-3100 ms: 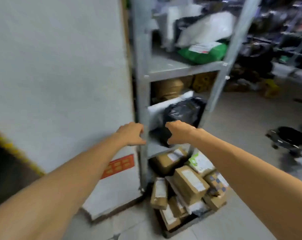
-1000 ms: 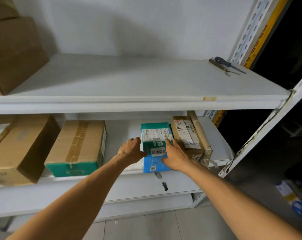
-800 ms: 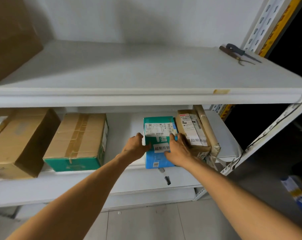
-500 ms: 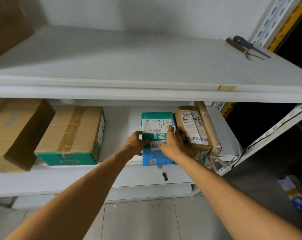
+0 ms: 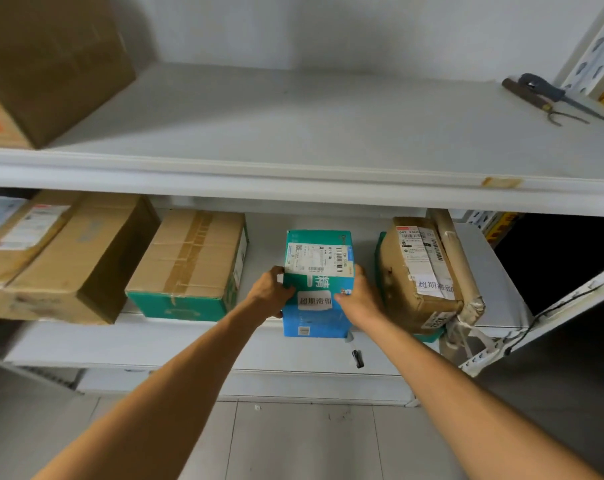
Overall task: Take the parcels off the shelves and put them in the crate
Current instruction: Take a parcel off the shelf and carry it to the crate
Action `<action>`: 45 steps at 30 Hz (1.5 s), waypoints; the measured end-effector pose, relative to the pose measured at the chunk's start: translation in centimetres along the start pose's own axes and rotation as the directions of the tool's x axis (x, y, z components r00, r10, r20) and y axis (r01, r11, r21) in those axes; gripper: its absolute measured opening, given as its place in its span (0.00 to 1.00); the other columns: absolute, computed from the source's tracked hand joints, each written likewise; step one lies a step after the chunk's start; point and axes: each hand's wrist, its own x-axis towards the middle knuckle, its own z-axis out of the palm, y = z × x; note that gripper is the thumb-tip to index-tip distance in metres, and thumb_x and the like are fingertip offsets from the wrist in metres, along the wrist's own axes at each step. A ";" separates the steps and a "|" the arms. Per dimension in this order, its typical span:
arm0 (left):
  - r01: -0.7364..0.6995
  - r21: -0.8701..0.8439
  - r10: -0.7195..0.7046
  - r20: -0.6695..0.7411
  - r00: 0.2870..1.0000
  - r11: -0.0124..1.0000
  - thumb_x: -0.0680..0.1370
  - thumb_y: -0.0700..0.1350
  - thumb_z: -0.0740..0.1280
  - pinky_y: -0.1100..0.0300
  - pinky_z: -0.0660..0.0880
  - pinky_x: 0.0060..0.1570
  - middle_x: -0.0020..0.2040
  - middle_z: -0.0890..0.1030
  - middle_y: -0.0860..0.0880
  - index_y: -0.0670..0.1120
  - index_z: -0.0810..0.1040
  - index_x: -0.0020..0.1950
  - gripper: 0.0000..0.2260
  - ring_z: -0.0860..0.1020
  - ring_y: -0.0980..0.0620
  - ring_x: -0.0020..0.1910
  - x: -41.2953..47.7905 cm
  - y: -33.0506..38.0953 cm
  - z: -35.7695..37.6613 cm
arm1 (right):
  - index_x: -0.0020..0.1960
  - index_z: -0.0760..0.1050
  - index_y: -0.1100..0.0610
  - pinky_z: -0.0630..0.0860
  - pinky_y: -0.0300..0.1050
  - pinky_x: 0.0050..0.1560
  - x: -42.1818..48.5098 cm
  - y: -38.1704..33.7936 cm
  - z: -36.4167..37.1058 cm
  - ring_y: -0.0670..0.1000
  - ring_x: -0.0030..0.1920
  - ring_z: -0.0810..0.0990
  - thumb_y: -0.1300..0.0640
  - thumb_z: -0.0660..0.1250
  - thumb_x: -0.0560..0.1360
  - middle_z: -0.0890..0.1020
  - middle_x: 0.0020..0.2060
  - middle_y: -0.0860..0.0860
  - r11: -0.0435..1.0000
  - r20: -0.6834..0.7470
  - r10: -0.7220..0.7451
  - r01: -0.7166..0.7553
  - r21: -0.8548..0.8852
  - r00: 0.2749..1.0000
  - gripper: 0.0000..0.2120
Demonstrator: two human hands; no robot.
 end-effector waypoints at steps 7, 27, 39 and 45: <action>-0.008 -0.028 0.010 0.084 0.996 1.000 0.79 0.31 0.61 0.35 0.74 0.56 0.55 0.77 0.43 0.49 0.55 0.78 0.30 0.77 0.39 0.61 -0.4 -1.0 -0.3 | 0.78 0.46 0.53 0.76 0.40 0.52 -0.3 0.6 -0.8 0.51 0.63 0.74 0.70 0.67 0.74 0.73 0.66 0.53 1.000 0.134 0.019 -0.020 0.008 0.991 0.43; -0.280 0.173 0.129 0.590 0.797 0.944 0.76 0.28 0.64 0.40 0.79 0.48 0.48 0.74 0.48 0.45 0.58 0.76 0.32 0.78 0.47 0.47 -2.7 -4.3 -5.7 | 0.74 0.61 0.52 0.73 0.51 0.64 -14.2 -1.5 5.1 0.53 0.64 0.75 0.72 0.67 0.71 0.77 0.63 0.53 0.956 -0.324 0.267 -0.208 0.207 0.908 0.36; -0.554 0.198 0.151 0.840 0.521 0.808 0.75 0.31 0.67 0.44 0.81 0.44 0.57 0.80 0.41 0.46 0.72 0.66 0.22 0.81 0.41 0.54 -13.4 -6.6 7.0 | 0.70 0.61 0.54 0.78 0.58 0.58 -32.9 3.4 3.7 0.55 0.62 0.77 0.70 0.68 0.71 0.77 0.59 0.54 0.788 -0.550 0.614 -0.403 0.465 0.566 0.32; -0.730 0.119 0.103 0.962 0.252 0.673 0.72 0.33 0.72 0.53 0.80 0.45 0.63 0.78 0.43 0.47 0.69 0.72 0.30 0.79 0.45 0.53 -24.9 -9.6 16.8 | 0.73 0.59 0.57 0.78 0.52 0.53 -47.3 5.2 3.6 0.58 0.56 0.78 0.72 0.66 0.71 0.77 0.61 0.59 0.701 -0.693 0.691 -0.426 0.572 0.207 0.34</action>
